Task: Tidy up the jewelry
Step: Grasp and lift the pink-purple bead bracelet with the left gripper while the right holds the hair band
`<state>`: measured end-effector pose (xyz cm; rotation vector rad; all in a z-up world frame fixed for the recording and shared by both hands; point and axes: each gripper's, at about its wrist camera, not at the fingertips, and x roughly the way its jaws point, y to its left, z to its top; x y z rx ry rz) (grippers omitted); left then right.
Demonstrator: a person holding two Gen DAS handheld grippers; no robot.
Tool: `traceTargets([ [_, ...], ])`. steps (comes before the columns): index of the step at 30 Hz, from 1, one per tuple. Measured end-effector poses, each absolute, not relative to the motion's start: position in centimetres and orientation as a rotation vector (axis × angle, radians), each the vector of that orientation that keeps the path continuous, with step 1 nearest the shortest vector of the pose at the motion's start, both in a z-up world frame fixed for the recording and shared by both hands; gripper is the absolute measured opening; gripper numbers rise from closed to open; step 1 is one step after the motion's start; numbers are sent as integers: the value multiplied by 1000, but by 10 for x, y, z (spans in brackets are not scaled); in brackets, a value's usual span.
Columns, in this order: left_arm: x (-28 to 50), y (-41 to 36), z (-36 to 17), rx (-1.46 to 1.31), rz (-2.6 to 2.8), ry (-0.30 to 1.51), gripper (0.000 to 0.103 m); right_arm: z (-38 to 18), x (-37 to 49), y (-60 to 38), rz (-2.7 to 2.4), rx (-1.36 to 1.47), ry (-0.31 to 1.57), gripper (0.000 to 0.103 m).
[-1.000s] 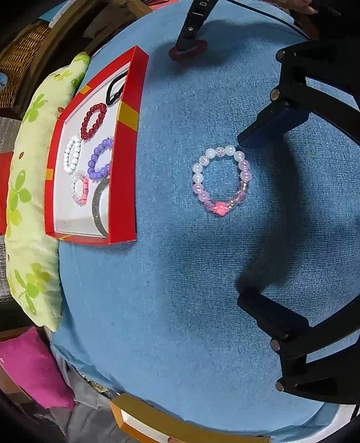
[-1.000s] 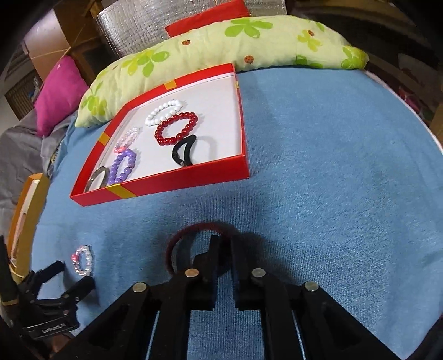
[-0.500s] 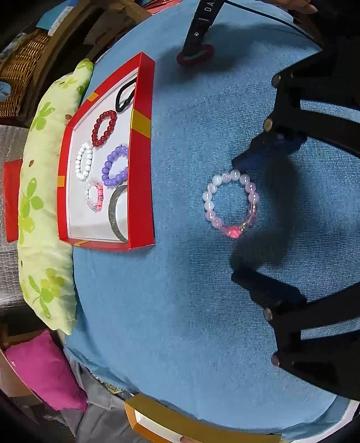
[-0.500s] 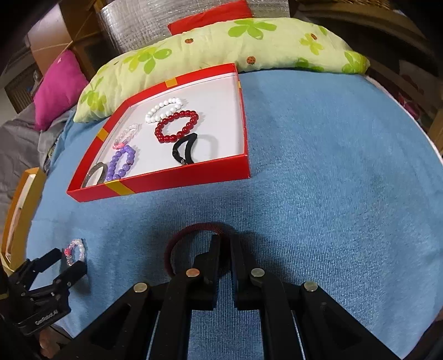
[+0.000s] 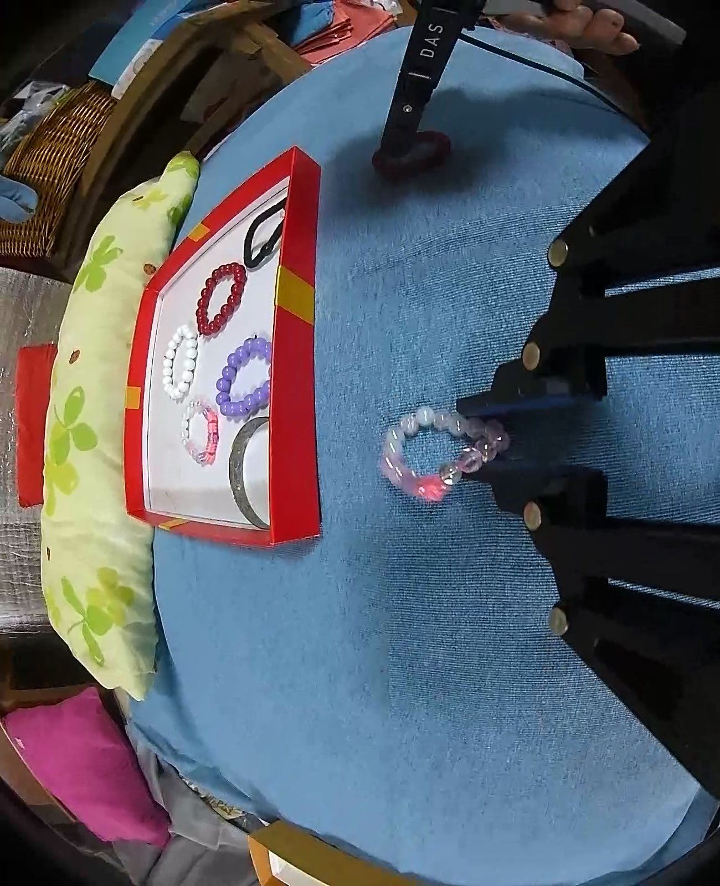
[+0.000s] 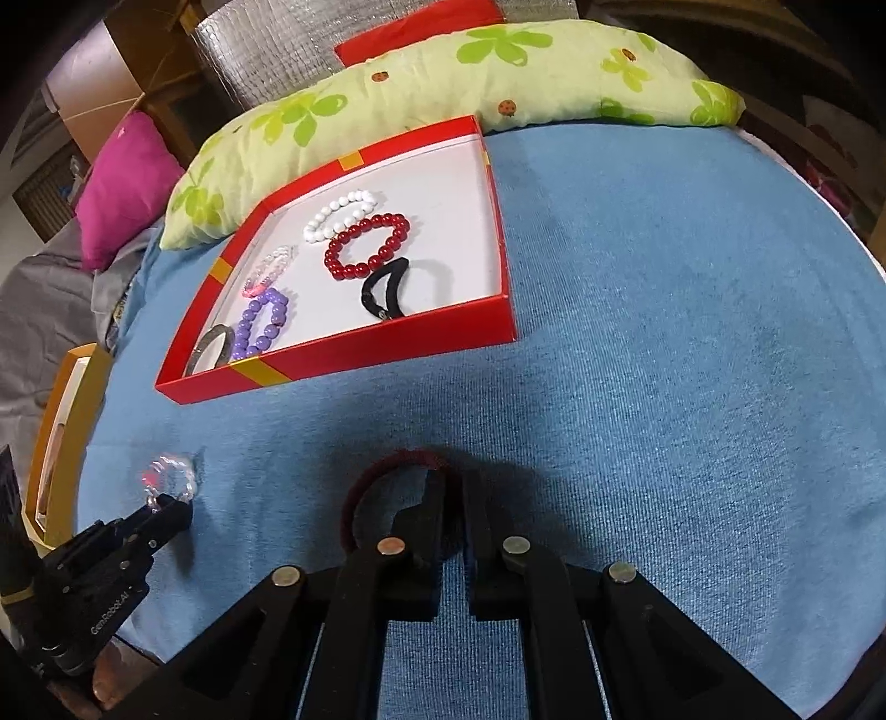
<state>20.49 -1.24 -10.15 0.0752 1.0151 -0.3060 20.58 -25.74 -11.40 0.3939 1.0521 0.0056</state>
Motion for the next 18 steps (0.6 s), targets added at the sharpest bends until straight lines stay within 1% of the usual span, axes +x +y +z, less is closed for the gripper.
traceTargets([
  [7, 208, -12, -102, 44, -312, 1035, 14, -115, 207, -259, 6, 405, 1057, 7],
  [10, 210, -9, -103, 13, -321, 1050, 16, -116, 207, -260, 9, 409, 1057, 7],
  [11, 210, -9, -103, 13, -323, 1051, 18, -116, 207, -260, 8, 407, 1057, 7],
  [13, 209, -10, -102, 10, -331, 1054, 26, -116, 206, -260, 6, 406, 1057, 7],
  [15, 208, -11, -101, 17, -328, 1053, 42, -116, 206, -259, 4, 402, 1058, 7],
  [17, 207, -11, -98, 26, -317, 1042, 51, -116, 207, -259, 5, 402, 1058, 7],
  [18, 206, -10, -97, 28, -313, 1032, 53, -117, 208, -259, 7, 404, 1058, 7],
])
